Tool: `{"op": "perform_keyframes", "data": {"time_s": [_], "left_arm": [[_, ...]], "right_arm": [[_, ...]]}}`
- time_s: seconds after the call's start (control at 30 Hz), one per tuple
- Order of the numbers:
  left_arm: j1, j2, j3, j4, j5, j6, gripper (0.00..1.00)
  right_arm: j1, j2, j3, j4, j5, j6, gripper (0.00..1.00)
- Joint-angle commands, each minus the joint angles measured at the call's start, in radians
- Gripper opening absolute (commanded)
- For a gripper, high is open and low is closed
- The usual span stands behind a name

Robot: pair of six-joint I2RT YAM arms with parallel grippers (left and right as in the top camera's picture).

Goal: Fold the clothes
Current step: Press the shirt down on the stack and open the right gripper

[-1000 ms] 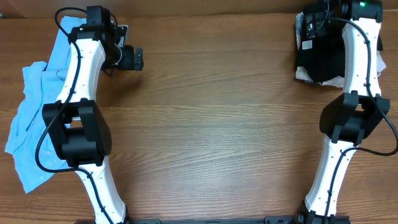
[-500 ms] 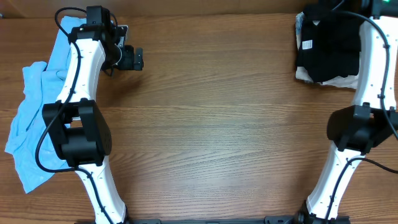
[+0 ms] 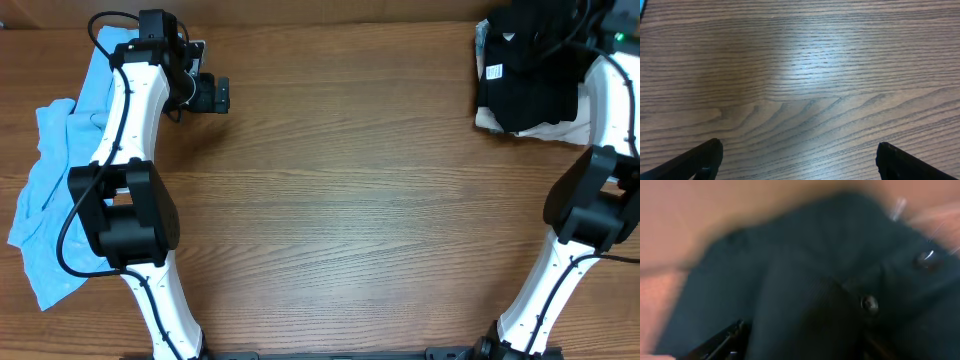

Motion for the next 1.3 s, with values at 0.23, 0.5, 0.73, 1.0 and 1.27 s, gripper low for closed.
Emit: {"op": "perform_keyframes", "data": {"time_s": [0.23, 0.5, 0.73, 1.0, 1.27], "left_arm": [[-0.002, 0.007, -0.002, 0.003, -0.006, -0.006, 1.0], [-0.002, 0.007, -0.002, 0.004, -0.006, -0.006, 1.0], [-0.002, 0.007, -0.002, 0.004, -0.006, -0.006, 1.0], [-0.002, 0.007, -0.002, 0.004, -0.006, -0.006, 1.0], [-0.002, 0.007, -0.002, 0.004, -0.006, -0.006, 1.0]], "right_arm": [[0.04, 0.013, -0.196, 0.007, -0.069, 0.044, 1.0], [0.021, -0.164, 0.056, -0.212, -0.069, 0.047, 1.0], [0.04, -0.379, 0.272, -0.514, -0.069, 0.041, 1.0], [0.146, -0.623, 0.287, -0.694, -0.091, 0.043, 1.0], [0.238, -0.759, 0.287, -0.878, -0.09, 0.046, 1.0]]}}
